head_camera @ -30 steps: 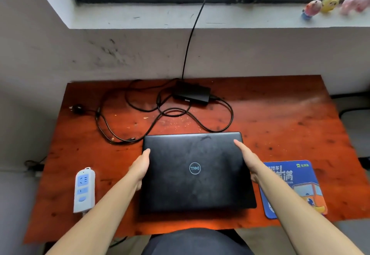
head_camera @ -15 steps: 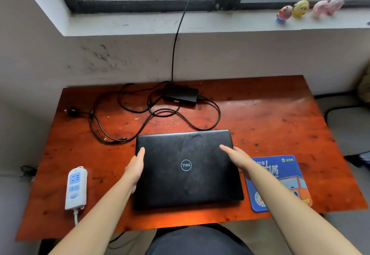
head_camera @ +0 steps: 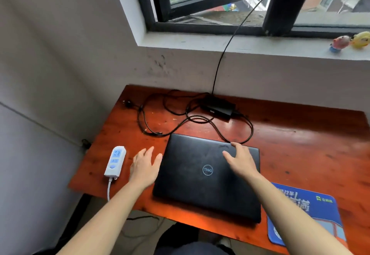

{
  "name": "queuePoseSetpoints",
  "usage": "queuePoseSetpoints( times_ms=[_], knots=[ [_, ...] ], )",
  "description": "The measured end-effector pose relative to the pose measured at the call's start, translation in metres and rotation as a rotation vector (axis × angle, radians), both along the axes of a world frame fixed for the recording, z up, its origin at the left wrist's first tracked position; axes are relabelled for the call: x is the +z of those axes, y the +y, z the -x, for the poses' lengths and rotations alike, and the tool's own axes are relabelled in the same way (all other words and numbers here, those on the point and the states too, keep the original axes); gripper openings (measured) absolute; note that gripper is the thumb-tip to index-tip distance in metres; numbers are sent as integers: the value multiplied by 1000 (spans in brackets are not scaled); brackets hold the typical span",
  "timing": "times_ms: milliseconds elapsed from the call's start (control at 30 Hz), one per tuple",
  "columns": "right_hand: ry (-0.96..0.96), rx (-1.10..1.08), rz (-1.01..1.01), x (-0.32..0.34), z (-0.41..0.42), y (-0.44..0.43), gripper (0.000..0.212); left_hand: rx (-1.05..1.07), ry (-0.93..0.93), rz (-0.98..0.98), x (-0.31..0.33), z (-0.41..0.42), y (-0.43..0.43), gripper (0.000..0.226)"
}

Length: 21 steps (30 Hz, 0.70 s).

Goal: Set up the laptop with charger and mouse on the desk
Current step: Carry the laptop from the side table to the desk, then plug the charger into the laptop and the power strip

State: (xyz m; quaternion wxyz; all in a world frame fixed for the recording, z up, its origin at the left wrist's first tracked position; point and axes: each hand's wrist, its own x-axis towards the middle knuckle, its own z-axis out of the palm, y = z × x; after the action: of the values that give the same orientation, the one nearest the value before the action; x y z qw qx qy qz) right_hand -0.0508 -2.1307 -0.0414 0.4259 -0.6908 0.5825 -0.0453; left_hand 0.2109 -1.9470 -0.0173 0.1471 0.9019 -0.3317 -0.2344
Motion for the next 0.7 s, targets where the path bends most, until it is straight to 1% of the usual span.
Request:
queuePoseSetpoints(
  times_ms=[167, 333, 500, 700],
  knots=[
    [1, 171, -21, 2, -47, 21, 59, -3, -23, -83, 6, -19, 34, 63],
    [5, 278, -18, -4, -87, 35, 58, -67, -69, -179, 3, -63, 32, 66],
    [70, 281, 19, -19, -132, 32, 58, -222, -38, -220, -14, -114, -8, 63],
    [252, 352, 174, -44, -200, 13, 55, -446, -57, -194, -55, -172, -67, 57]
  ],
)
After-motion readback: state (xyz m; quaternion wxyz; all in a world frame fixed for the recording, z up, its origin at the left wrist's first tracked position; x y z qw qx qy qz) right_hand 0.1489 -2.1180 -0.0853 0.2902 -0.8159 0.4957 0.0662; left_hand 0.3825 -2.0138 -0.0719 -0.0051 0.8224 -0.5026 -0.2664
